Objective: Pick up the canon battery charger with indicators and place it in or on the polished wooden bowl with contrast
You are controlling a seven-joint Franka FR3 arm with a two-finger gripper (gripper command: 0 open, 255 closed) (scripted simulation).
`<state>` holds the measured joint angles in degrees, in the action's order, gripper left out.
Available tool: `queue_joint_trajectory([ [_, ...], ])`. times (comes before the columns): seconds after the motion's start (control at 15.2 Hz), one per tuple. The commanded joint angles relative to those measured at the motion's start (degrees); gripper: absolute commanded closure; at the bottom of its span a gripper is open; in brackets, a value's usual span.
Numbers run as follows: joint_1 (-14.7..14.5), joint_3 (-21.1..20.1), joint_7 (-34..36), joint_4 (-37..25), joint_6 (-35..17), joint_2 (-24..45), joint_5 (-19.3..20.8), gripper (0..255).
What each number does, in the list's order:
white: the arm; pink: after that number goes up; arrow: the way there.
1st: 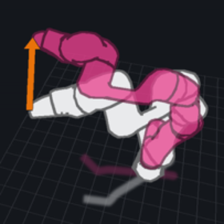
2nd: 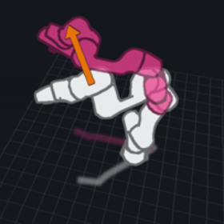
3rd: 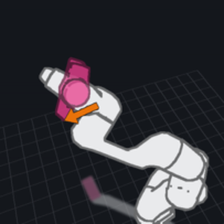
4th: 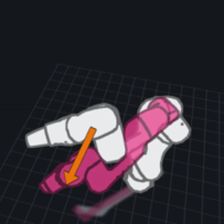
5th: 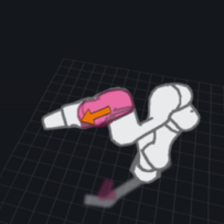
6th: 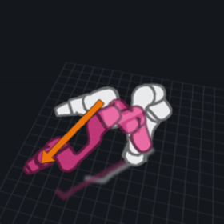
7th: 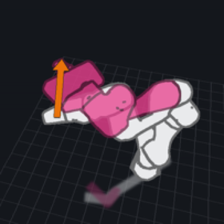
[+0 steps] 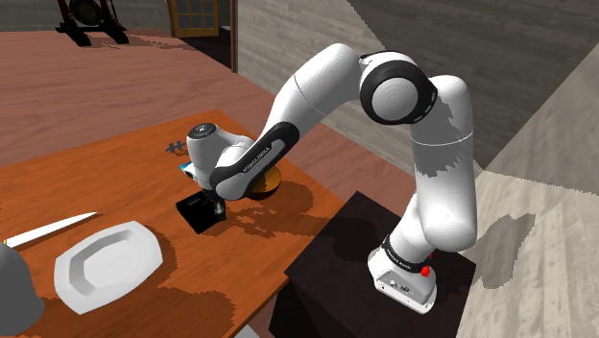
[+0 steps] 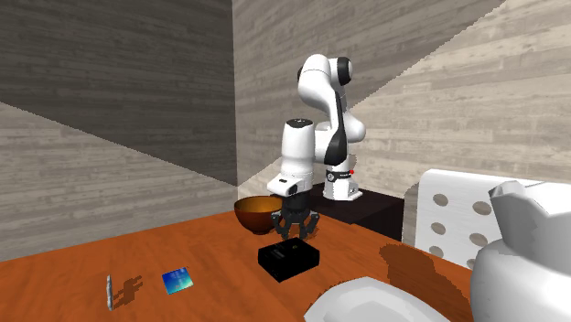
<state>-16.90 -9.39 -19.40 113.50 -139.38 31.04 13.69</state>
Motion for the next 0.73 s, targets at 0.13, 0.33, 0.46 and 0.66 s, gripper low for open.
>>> queue_joint_trajectory([
  [0.13,0.07,-0.16,-0.15,0.07,0.49,-0.59,-0.19,255],
  [0.33,0.34,-0.55,-0.61,0.24,2.11,-2.41,-0.75,255],
  [0.46,0.51,-0.79,-0.91,0.29,3.21,-3.59,-1.13,255],
  [0.66,0.74,-1.14,-1.38,0.28,4.9,-5.3,-1.7,255],
])
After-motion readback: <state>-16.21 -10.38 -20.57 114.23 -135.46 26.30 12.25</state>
